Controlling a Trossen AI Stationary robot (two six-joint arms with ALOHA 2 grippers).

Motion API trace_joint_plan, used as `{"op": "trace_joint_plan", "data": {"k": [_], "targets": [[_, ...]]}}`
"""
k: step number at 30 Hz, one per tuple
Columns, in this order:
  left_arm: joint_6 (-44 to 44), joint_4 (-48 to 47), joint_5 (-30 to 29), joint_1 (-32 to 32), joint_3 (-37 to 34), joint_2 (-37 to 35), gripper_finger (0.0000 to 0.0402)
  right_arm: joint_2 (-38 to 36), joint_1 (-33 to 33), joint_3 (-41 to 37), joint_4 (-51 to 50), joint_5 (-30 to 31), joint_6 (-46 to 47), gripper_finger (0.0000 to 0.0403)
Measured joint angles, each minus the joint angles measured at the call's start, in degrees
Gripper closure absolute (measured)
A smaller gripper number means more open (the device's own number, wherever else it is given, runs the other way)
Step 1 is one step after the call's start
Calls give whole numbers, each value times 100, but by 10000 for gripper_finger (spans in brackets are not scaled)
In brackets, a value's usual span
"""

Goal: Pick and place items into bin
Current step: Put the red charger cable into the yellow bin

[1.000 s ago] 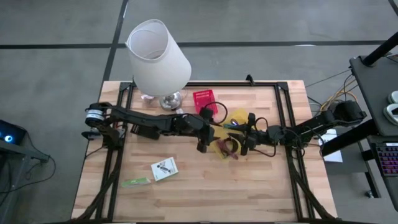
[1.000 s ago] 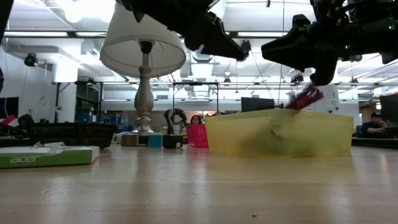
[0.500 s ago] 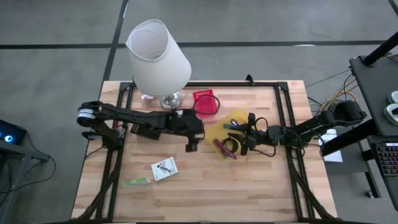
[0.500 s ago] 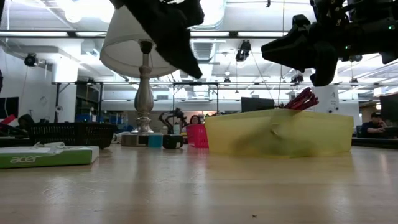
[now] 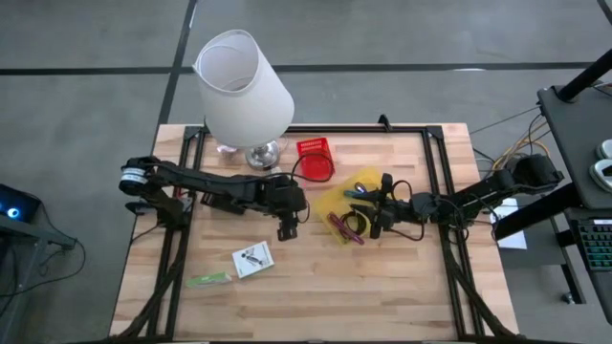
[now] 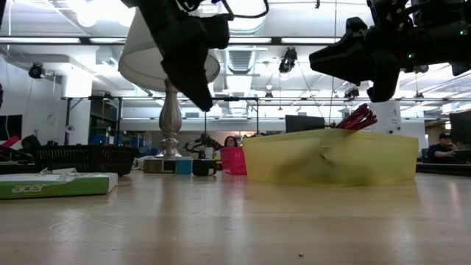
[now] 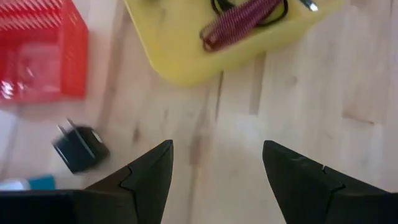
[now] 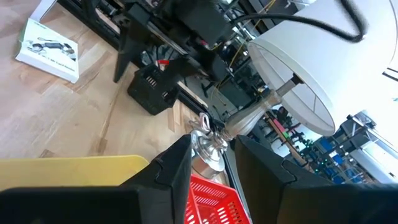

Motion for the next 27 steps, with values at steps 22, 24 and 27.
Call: {"op": "trace_joint_plan", "data": {"k": [22,24,27], "targets": [[-2755,-1697,786,-1050,-11,0,171,0,0,0,0,0,13,291],[-2796,-1607,639,-1101,-11,0,171,0,0,0,0,0,14,291],[-2792,-1434,469,-1121,-11,0,171,0,0,0,0,0,19,291]]}}
